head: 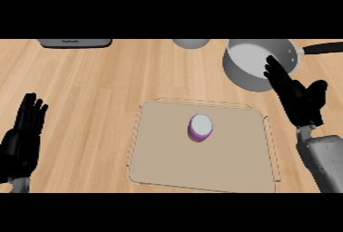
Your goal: Pick the can from the tray and place it in the pot
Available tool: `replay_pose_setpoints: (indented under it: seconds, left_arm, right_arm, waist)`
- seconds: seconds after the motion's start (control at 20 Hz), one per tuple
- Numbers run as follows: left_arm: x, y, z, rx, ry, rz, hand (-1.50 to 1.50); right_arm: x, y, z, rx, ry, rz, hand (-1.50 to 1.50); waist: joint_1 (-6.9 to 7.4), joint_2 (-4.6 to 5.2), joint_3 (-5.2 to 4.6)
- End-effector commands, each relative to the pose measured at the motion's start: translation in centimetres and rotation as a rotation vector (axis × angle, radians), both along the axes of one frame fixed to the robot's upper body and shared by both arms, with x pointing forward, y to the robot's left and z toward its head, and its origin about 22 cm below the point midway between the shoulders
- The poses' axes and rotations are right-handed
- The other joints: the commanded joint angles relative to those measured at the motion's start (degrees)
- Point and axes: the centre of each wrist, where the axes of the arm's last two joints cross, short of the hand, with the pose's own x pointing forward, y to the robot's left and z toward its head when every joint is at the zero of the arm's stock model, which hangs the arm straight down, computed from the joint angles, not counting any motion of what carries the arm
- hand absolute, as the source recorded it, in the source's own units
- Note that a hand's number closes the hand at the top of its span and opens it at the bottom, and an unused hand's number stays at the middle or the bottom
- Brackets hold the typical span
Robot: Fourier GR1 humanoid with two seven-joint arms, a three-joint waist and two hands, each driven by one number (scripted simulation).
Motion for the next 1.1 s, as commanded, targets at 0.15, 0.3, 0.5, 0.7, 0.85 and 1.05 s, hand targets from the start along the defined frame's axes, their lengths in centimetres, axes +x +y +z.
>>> replay_pose_setpoints:
  seconds: [0.15,0.3,0.5,0.7,0.85,1.05]
  left_arm:
    - [-1.3,1.7,-1.0,0.173,0.167,0.043,0.00]
    - [-1.8,2.9,-1.0,0.206,0.222,0.030,0.00]
    - [-2.8,2.9,-2.0,0.216,0.310,0.041,0.00]
    - [-0.8,2.8,0.2,0.223,0.309,0.011,0.00]
    - [-0.6,1.2,-0.7,0.218,0.306,-0.007,0.00]
    - [-0.6,1.9,0.0,0.244,0.292,-0.025,0.00]
  right_arm:
    - [-3.8,0.2,-3.3,0.084,0.178,-0.355,1.50]
    - [-4.6,-5.7,-3.3,-0.546,0.083,-0.372,1.50]
    - [-7.4,-0.7,-5.1,-0.480,-0.193,-0.567,-1.50]
    - [-11.9,5.2,-5.2,-0.389,-0.241,-0.592,-1.50]
    - [-15.0,6.1,-3.9,-0.445,-0.156,-0.577,-1.50]
    - [-14.5,8.1,0.0,-0.524,-0.031,-0.505,-1.50]
  waist:
    - [-2.53,-0.95,-0.73]
    - [-2.87,-0.19,-2.50]
    - [-4.01,-1.57,-1.00]
    - [-2.96,-1.20,-0.89]
    - [-1.87,-0.87,-0.88]
    - [-0.69,-0.77,-1.00]
